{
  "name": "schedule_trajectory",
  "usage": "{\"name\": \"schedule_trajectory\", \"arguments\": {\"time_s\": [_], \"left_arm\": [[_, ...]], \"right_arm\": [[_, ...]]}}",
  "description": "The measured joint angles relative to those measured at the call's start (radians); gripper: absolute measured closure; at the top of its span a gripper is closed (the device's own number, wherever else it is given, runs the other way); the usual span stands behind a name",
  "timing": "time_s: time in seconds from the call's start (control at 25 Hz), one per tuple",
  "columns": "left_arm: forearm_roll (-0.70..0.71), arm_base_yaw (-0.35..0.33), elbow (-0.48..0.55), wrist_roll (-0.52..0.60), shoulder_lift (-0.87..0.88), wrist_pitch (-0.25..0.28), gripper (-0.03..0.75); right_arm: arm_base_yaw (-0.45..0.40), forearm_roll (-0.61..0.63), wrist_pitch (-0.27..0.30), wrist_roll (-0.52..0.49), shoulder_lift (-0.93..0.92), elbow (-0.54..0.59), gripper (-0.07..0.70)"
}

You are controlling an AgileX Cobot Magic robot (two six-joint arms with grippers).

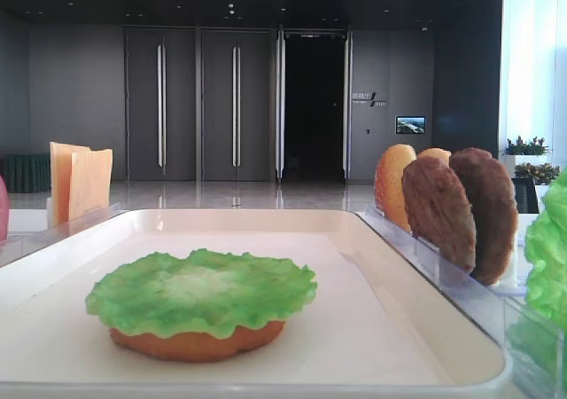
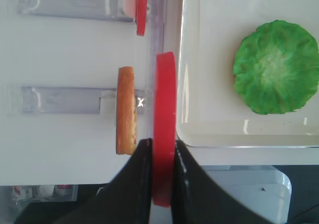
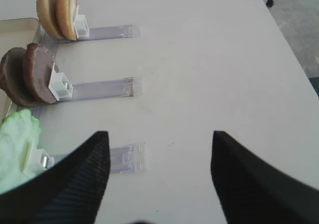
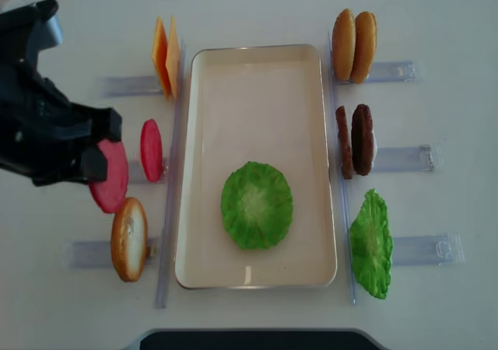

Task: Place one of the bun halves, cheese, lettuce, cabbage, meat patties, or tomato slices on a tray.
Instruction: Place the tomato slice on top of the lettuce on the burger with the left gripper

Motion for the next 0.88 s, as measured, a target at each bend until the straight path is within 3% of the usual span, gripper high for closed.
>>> {"name": "schedule_trajectory", "arguments": {"time_s": [0.36,0.56,0.88], "left_arm": [[-0.004,0.000,0.065,-0.001,-0.022,0.002,0.656],[-0.070,0.000,0.065,0.086,0.037,-0.001,0.657],[-0.361,0.000,0.065,0.372,0.220,-0.144,0.657]], "right_arm": [[0.000,0.000,0.000,0.000,0.000,0.000,0.208],[0.000,0.000,0.000,0.000,0.000,0.000,0.208],[0.000,0.000,0.000,0.000,0.000,0.000,0.208]]}}
